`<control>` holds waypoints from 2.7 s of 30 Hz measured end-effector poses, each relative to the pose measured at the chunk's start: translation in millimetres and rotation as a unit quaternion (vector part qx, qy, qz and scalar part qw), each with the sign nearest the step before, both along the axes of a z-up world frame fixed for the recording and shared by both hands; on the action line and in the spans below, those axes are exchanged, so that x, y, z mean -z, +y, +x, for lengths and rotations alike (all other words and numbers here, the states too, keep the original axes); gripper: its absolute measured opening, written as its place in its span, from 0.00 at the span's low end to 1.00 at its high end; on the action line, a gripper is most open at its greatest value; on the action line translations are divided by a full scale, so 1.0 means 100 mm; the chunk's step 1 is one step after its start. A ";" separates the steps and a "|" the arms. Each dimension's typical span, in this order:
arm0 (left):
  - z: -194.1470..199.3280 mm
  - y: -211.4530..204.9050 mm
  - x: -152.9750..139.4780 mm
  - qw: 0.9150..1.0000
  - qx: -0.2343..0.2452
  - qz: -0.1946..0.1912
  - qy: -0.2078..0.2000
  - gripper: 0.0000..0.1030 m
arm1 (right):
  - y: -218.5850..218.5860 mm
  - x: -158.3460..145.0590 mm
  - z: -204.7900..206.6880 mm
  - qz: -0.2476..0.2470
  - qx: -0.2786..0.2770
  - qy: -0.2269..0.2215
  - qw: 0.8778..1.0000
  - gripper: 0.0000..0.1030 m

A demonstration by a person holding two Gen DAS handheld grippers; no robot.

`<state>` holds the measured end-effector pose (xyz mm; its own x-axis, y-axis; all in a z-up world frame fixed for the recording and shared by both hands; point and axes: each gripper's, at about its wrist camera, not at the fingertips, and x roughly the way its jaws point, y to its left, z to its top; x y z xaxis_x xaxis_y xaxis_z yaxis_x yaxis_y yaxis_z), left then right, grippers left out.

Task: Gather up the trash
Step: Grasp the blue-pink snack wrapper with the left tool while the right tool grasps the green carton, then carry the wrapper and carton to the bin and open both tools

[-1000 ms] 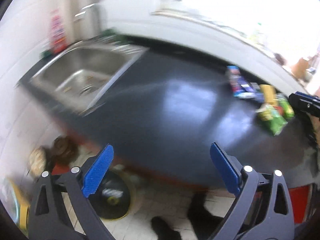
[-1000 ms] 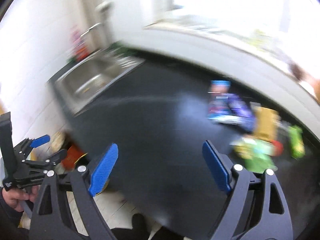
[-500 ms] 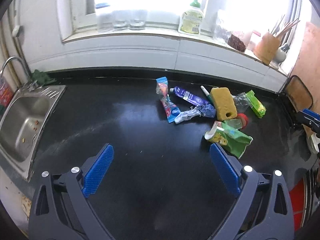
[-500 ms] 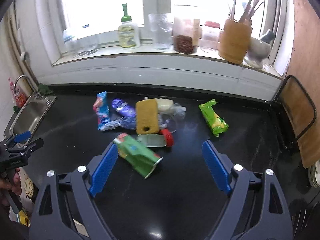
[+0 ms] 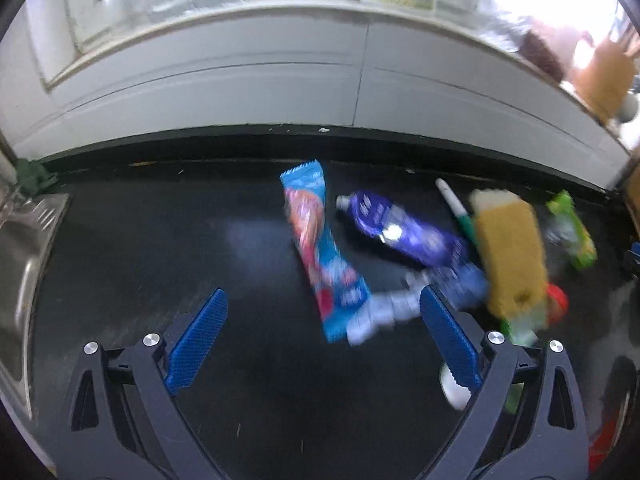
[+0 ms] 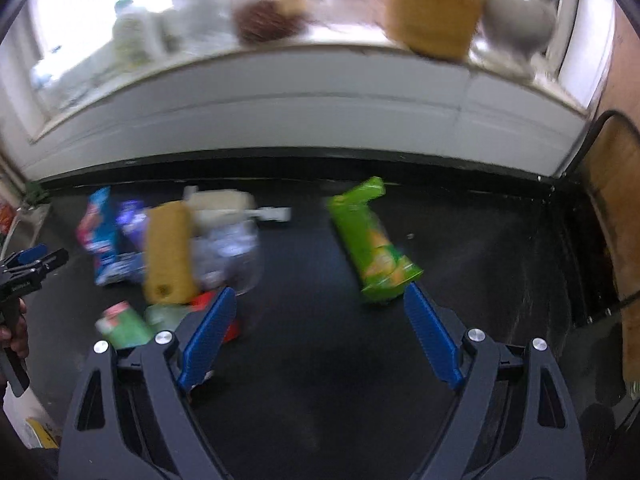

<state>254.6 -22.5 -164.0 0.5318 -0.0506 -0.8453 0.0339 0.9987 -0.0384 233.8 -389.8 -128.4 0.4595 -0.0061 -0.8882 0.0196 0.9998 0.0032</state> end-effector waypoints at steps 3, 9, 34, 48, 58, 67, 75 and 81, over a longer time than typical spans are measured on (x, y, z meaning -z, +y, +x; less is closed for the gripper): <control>0.32 -0.01 0.26 1.000 -0.011 0.005 0.023 0.91 | -0.18 0.27 0.28 -0.010 -0.004 0.024 1.000 0.81; 0.69 0.02 0.57 0.998 -0.039 0.018 0.046 0.90 | -0.37 0.83 0.67 -0.018 -0.020 0.071 0.997 0.76; -0.10 0.23 -0.32 1.000 -0.008 0.006 -0.017 0.08 | 0.10 -0.23 -0.24 0.009 -0.028 -0.017 0.999 0.31; -1.79 0.44 -0.47 1.000 0.016 0.005 -0.006 0.08 | 1.11 -0.50 -1.48 0.025 -0.075 -0.027 0.997 0.31; -2.29 0.78 -0.60 1.000 -0.002 0.006 -0.027 0.08 | 1.62 -0.66 -1.85 0.025 -0.109 -0.042 0.993 0.31; -3.10 1.69 -0.75 0.993 -0.112 0.013 -0.037 0.08 | 3.16 -0.76 -1.94 0.077 -0.280 -0.038 0.956 0.31; -4.20 2.64 -0.50 0.966 -0.256 0.012 -0.009 0.08 | 4.88 -0.53 -2.50 0.134 -0.445 0.031 0.885 0.31; -4.79 3.06 -0.15 0.952 -0.304 -0.025 0.006 0.08 | 5.79 -0.15 -3.09 0.126 -0.534 0.096 0.831 0.31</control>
